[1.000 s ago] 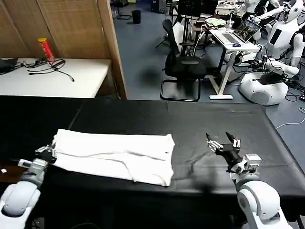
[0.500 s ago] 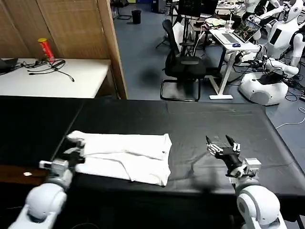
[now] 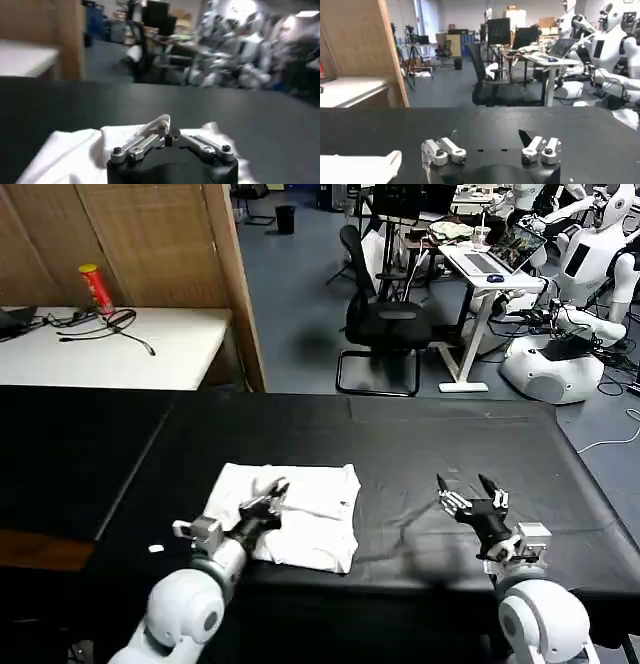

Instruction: Fold and organize the clothes.

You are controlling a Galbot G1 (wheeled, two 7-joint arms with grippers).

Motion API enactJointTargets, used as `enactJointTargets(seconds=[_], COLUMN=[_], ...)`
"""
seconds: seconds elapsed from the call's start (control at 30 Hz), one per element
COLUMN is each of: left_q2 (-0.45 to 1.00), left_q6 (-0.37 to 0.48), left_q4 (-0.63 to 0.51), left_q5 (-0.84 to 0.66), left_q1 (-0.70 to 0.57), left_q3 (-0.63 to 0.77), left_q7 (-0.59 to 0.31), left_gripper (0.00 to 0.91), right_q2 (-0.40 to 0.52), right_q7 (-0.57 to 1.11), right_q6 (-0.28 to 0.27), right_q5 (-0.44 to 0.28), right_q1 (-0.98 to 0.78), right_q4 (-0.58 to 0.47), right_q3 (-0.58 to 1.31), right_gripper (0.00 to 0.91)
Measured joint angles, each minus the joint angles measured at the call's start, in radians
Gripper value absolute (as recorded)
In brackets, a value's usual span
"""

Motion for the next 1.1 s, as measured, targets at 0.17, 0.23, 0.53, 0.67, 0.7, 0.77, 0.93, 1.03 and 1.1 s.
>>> enactJointTargets(seconds=[0.17, 0.23, 0.53, 0.67, 0.7, 0.77, 0.93, 1.03, 1.1], left_q2=[-0.02, -0.03, -0.08, -0.093, -0.098, -0.109, -0.135, -0.153, -0.167], left_q6=[0.002, 0.001, -0.011, -0.021, -0.026, -0.036, -0.071, -0.079, -0.079], left_q4=[0.001, 0.013, 0.061, 0.09, 0.095, 0.111, 0.153, 0.162, 0.161], left_q5=[-0.057, -0.041, -0.004, 0.03, 0.041, 0.07, 0.123, 0.106, 0.058], left_q1=[-0.01, -0.018, -0.011, -0.006, -0.006, -0.008, -0.005, 0.001, 0.01], left_q3=[0.017, 0.026, 0.053, 0.063, 0.067, 0.077, 0.109, 0.131, 0.148], left_q7=[0.006, 0.007, 0.023, 0.024, 0.024, 0.025, 0.032, 0.032, 0.027], left_gripper=[0.0, 0.0, 0.0, 0.0, 0.0, 0.878, 0.878, 0.878, 0.878], right_q2=[0.0, 0.0, 0.001, -0.002, -0.004, -0.009, -0.028, -0.037, -0.044], right_q7=[0.0, 0.0, -0.001, -0.002, -0.002, -0.004, -0.014, -0.018, -0.019], right_q6=[0.0, 0.0, -0.002, -0.002, -0.002, -0.002, -0.001, -0.001, -0.002], right_q5=[0.0, -0.001, -0.007, -0.012, -0.015, -0.016, -0.022, -0.022, -0.018], right_q1=[0.004, 0.004, -0.002, 0.0, 0.002, 0.006, 0.019, 0.03, 0.041], right_q4=[-0.001, -0.002, -0.004, -0.011, -0.014, -0.016, -0.029, -0.041, -0.049], right_q3=[-0.001, -0.001, -0.001, -0.008, -0.013, -0.021, -0.056, -0.085, -0.105], right_gripper=[0.878, 0.878, 0.878, 0.878, 0.878, 0.878, 0.878, 0.878, 0.878])
